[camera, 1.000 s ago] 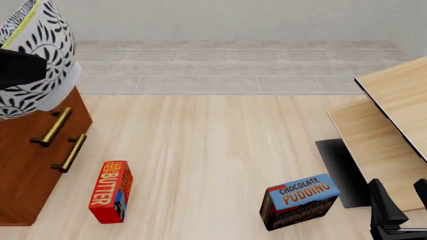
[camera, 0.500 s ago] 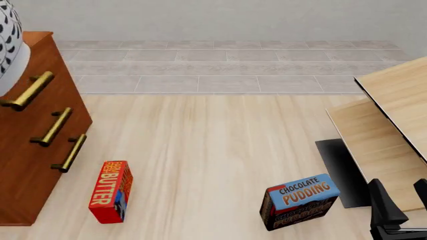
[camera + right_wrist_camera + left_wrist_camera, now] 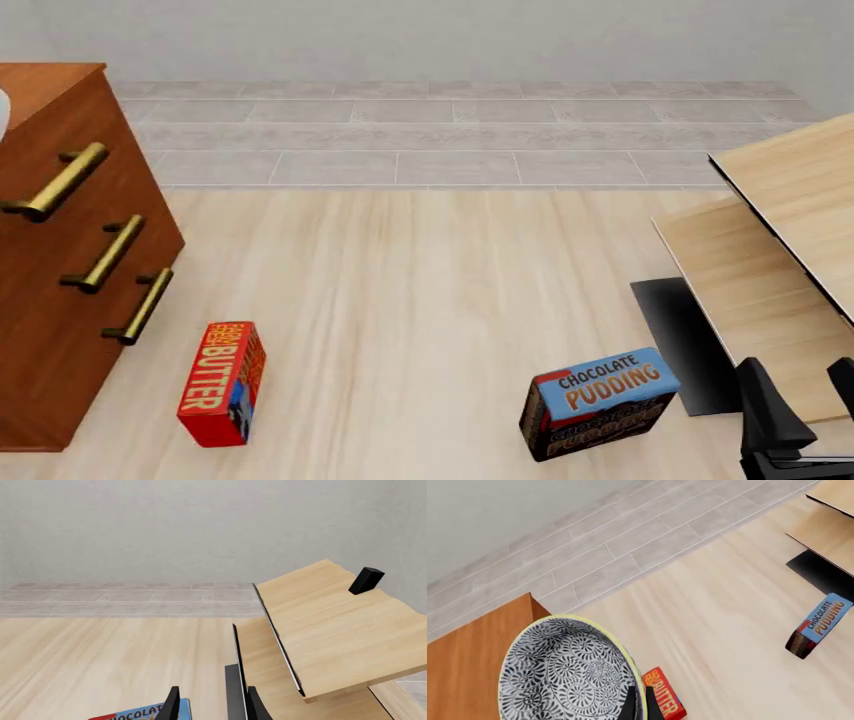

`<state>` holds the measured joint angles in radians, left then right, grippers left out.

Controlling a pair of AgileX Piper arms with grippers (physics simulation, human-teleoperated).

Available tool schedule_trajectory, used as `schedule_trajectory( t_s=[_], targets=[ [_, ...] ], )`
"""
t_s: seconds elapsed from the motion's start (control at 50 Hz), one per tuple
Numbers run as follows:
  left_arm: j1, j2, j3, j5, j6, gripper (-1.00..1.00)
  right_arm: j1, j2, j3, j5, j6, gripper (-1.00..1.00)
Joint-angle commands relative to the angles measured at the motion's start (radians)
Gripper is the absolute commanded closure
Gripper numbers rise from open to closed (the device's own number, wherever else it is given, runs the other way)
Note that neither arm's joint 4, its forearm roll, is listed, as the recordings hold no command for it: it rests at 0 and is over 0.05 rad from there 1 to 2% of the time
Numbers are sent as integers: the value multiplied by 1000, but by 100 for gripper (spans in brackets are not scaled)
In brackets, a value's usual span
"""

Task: Close the top drawer of the cabinet and put the bowl on top of it.

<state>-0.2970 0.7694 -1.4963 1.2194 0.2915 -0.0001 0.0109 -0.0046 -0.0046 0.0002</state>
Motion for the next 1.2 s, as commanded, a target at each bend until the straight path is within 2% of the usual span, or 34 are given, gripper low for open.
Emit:
schedule_trajectory(
  t_s=[0.02, 0.34, 0.54, 0.76, 0.9, 1.06, 1.2],
  targets=[
    [79, 40, -51, 0, 2, 100, 0, -2, 1, 1, 0, -100],
    [174, 131, -143, 0, -53, 100, 0, -2, 1, 1, 0, -100],
    [224, 168, -168, 0, -74, 100, 0, -2, 1, 1, 0, -100],
    [258, 186, -149, -12, -96, 100, 0, -2, 1, 1, 0, -100],
    [319, 208, -133, -54, -76, 100, 0, -2, 1, 1, 0, -100],
    [354, 240, -144, -72, -91, 100, 0, -2, 1, 1, 0, -100],
    [389, 254, -133, -100, -67, 100, 0, -2, 1, 1, 0, -100]
  ],
)
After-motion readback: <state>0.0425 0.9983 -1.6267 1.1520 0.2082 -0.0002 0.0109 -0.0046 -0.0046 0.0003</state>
